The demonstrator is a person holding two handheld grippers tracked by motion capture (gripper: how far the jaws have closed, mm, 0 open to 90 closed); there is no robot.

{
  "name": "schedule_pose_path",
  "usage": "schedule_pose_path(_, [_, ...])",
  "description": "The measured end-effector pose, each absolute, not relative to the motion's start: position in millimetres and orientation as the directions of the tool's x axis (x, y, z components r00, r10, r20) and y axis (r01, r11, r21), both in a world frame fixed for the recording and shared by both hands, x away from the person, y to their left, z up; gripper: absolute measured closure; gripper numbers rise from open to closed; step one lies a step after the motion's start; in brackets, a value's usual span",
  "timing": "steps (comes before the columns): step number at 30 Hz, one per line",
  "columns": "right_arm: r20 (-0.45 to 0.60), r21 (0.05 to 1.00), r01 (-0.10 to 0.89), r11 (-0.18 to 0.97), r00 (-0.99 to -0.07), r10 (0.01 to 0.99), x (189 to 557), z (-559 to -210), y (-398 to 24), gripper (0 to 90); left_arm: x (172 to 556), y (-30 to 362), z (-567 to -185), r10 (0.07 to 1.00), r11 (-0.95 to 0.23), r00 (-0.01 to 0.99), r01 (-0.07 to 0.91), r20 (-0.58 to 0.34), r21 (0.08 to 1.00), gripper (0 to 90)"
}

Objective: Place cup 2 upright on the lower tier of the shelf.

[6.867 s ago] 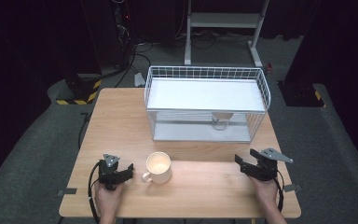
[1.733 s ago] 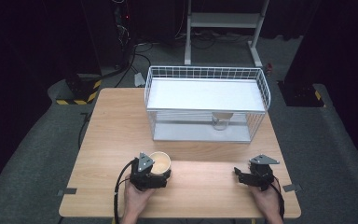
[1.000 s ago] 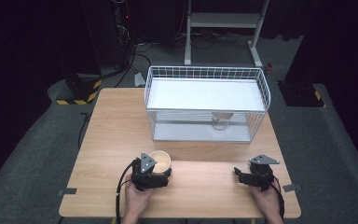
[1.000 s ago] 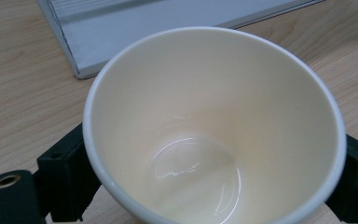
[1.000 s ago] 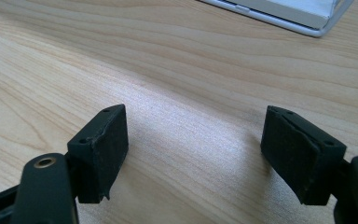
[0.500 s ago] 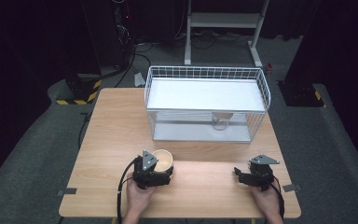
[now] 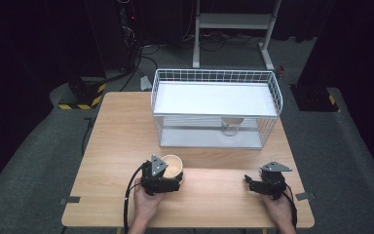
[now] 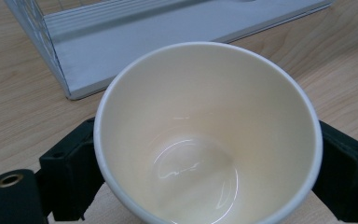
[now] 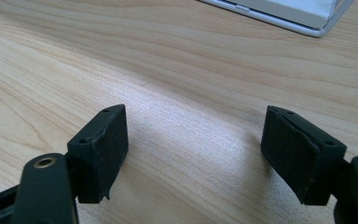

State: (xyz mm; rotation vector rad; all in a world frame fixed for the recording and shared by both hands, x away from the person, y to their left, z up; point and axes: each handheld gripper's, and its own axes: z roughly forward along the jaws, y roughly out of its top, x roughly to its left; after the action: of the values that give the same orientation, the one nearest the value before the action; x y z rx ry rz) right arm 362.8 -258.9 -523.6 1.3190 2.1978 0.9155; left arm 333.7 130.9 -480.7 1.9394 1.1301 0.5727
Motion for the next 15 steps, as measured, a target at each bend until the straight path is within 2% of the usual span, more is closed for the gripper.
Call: schedule_pose_path(15, [-0.016, 0.717, 0.613, 0.332, -0.462, 0.886, 362.7, -523.6, -258.8, 23.0, 339.3, 127.6, -472.8, 0.862, -0.287, 0.507, 0.492, -0.002, 0.822, 9.9])
